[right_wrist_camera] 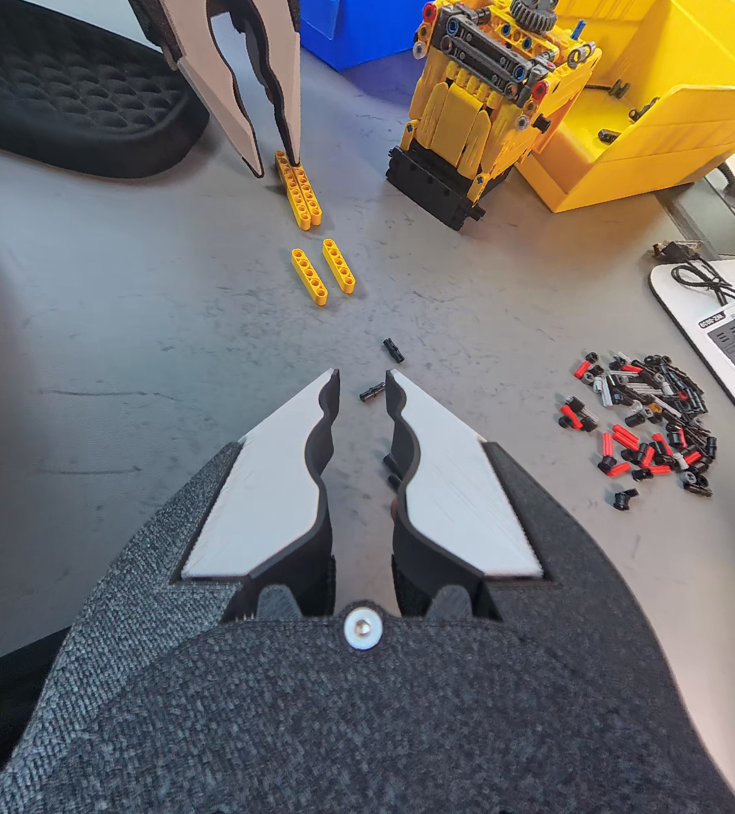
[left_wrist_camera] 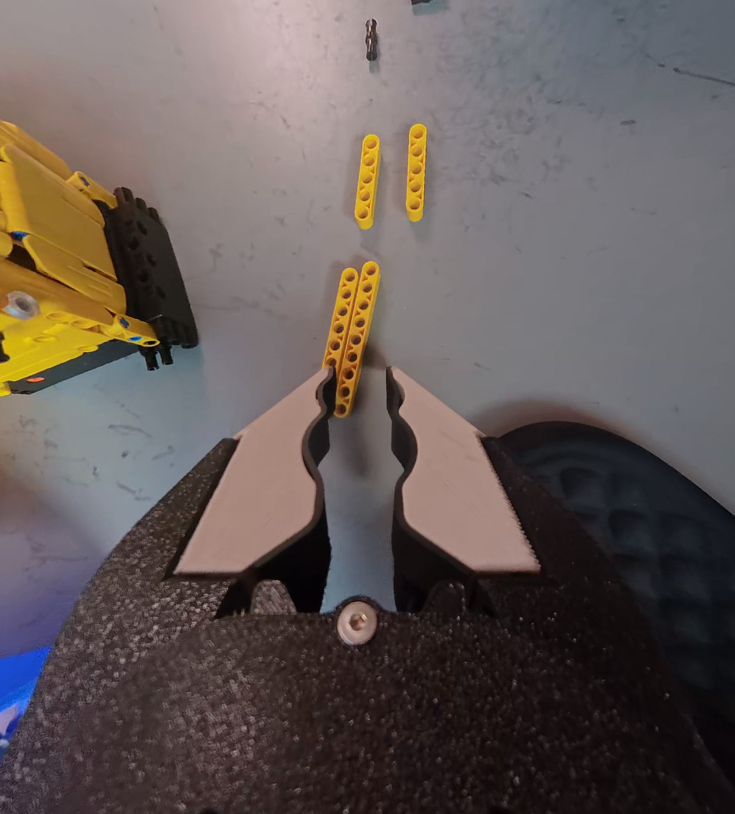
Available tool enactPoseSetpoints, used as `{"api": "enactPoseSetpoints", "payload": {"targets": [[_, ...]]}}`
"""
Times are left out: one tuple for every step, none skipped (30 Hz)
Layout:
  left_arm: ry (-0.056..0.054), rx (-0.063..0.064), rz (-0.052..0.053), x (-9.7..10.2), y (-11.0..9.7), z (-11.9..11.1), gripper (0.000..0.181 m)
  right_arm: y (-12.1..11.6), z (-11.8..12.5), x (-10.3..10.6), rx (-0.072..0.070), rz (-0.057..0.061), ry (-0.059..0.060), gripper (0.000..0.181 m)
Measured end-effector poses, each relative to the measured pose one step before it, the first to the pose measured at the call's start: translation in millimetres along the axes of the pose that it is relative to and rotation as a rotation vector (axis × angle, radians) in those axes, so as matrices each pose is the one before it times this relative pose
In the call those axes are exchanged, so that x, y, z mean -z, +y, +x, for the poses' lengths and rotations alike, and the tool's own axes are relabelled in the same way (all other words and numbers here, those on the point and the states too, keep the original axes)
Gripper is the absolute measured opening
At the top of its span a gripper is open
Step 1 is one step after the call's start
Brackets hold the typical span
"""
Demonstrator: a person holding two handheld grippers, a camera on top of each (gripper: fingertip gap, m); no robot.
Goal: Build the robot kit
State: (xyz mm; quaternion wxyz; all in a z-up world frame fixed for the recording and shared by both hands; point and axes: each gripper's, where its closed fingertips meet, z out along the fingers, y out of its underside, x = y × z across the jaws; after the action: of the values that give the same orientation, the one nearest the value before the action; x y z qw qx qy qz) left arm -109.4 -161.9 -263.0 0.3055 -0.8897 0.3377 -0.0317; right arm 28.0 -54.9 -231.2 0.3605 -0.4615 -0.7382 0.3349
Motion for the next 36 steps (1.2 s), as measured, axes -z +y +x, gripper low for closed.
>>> {"api": "enactPoseSetpoints", "payload": {"targets": [[-0.0155,0.0008,-0.0101,0.97,1.35,-1.93,0.023,-0.41,0.24,0.51,0.0002,0.0036,0.0021,0.02],[-0.0122,0.003,-0.006,1.72,0.94,-1.54,0.024,-0.48,0.23,0.66,-0.0009,0.0031,0.0015,0.02],[-0.0051,0.0034,0.0051,2.42,-0.45,-0.36,0.024,-0.19,0.46,0.65,-0.0014,0.0021,0.0014,0.02],[0.0019,0.0046,0.0126,2.5,-1.62,0.93,0.024,-0.19,0.67,0.49,-0.0016,0.0023,0.0029,0.02],[0.0092,0.0049,0.0131,1.98,-1.79,2.16,0.024,-0.01,0.42,0.27,-0.0016,0.0014,0.0016,0.02],[0.0108,0.0037,0.0064,0.81,-0.77,2.52,0.023,0.3,0.03,0.05,-0.0015,-0.0008,-0.0009,0.02],[0.0069,-0.0002,-0.0032,-0.43,0.65,2.01,0.023,0.27,-0.11,-0.24,-0.0001,-0.0017,-0.0011,0.02],[0.0013,-0.0041,-0.0097,-1.42,1.73,1.23,0.023,0.22,-0.17,-0.22,0.0021,-0.0011,0.0007,0.02],[-0.0009,-0.0046,-0.0123,-2.2,2.0,0.64,0.023,0.07,-0.35,-0.2,0.0032,-0.0013,0.0007,0.02],[-0.0032,-0.0036,-0.0118,-2.43,1.87,0.06,0.023,-0.16,-0.26,-0.13,0.0027,-0.0007,0.0005,0.02],[-0.0075,-0.0025,-0.0024,-1.75,0.28,-0.85,0.024,-0.04,-0.15,-0.01,0.0015,-0.0007,0.0008,0.02],[0.001,-0.0008,0.0005,-0.63,-0.67,0.36,0.023,-0.01,-0.19,0.01,0.0015,-0.0012,0.0012,0.02],[0.0007,-0.0007,-0.0045,-0.13,-0.43,0.15,0.022,-0.03,-0.03,0.21,0.002,-0.0008,0.0017,0.02],[-0.0057,-0.0052,-0.0072,-0.12,0.11,-0.74,0.02,-0.05,-0.2,0.11,0.0015,0.0,0.0009,0.02],[-0.0088,-0.0076,-0.0063,-0.07,0.21,-1.01,0.018,-0.04,-0.14,0.17,0.001,0.0007,0.0005,0.02],[-0.0084,-0.0069,-0.005,-0.08,0.14,-0.92,0.016,0.09,0.0,-0.11,-0.0001,-0.0003,0.0,0.02],[-0.0064,-0.0051,-0.0025,0.12,0.21,-0.59,0.014,0.25,-0.03,-0.25,-0.0007,-0.0013,-0.0008,0.02],[-0.0031,-0.0022,0.0006,0.04,0.08,-0.17,0.013,0.4,-0.05,-0.27,-0.0004,-0.0018,-0.001,0.02],[-0.0058,-0.0006,0.0015,0.14,0.33,-0.76,0.012,0.37,0.01,-0.3,0.0005,-0.0012,0.0007,0.02],[-0.0084,-0.0004,0.0001,0.2,0.8,-1.03,0.013,0.31,0.13,-0.18,0.001,-0.0008,0.0007,0.02],[0.0009,0.0032,0.0038,0.22,0.42,0.31,0.014,0.43,0.01,-0.2,-0.0005,-0.0014,-0.0009,0.02],[0.0091,0.0075,0.0051,0.55,0.09,1.36,0.013,0.38,0.16,-0.13,-0.0015,-0.0014,-0.0002,0.02],[0.0119,0.0048,0.003,0.94,0.27,1.8,0.012,0.4,0.18,-0.21,-0.0005,-0.0012,0.0003,0.02],[0.0113,-0.0008,0.0012,1.04,0.4,2.15,0.009,0.47,0.17,-0.17,-0.0003,-0.0017,0.0001,0.02],[0.0116,-0.0042,0.0024,0.93,-0.08,2.76,0.006,0.28,-0.01,-0.11,0.0001,-0.0011,0.0,0.02],[0.0166,-0.0049,0.0057,0.45,-1.15,4.19,0.005,-0.08,-0.01,-0.04,0.0009,0.0003,0.0002,0.02],[0.0195,-0.0059,0.0085,-0.35,-2.22,5.14,0.004,-0.1,-0.06,0.02,0.001,0.0005,0.0006,0.02],[0.0166,-0.0088,0.0082,-1.03,-2.92,5.06,0.003,-0.13,0.16,0.09,0.0008,0.0007,0.0008,0.02],[0.015,-0.0123,0.0052,-1.52,-3.53,4.97,0.002,-0.06,0.27,0.27,0.0003,0.0004,0.0006,0.02],[0.0181,-0.0153,0.0008,-1.75,-3.72,5.52,0.002,0.59,0.71,0.43,0.0,-0.0027,0.0005,0.02],[0.0186,-0.0183,-0.0027,-1.75,-3.77,5.5,0.002,0.82,1.7,0.78,0.001,-0.0042,0.0043,0.02],[0.0172,-0.0193,-0.0035,-1.78,-3.64,5.33,0.001,1.13,2.86,1.5,0.0017,-0.0052,0.0096,0.02],[0.018,-0.018,-0.0034,-1.67,-3.61,5.2,0.001,0.88,4.03,2.25,-0.0005,-0.005,0.0128,0.02],[0.0226,-0.0154,-0.0014,-1.67,-3.64,5.74,0.001,0.36,4.83,2.91,-0.005,-0.0009,0.0147,0.02],[0.0296,-0.0144,0.0036,-1.86,-4.14,7.08,0.0,-0.32,5.68,3.31,-0.009,0.0047,0.0179,0.02],[0.0258,-0.0146,0.0082,-2.44,-4.87,6.65,0.0,-0.5,6.07,3.32,-0.0128,0.0057,0.0185,0.02]]}}
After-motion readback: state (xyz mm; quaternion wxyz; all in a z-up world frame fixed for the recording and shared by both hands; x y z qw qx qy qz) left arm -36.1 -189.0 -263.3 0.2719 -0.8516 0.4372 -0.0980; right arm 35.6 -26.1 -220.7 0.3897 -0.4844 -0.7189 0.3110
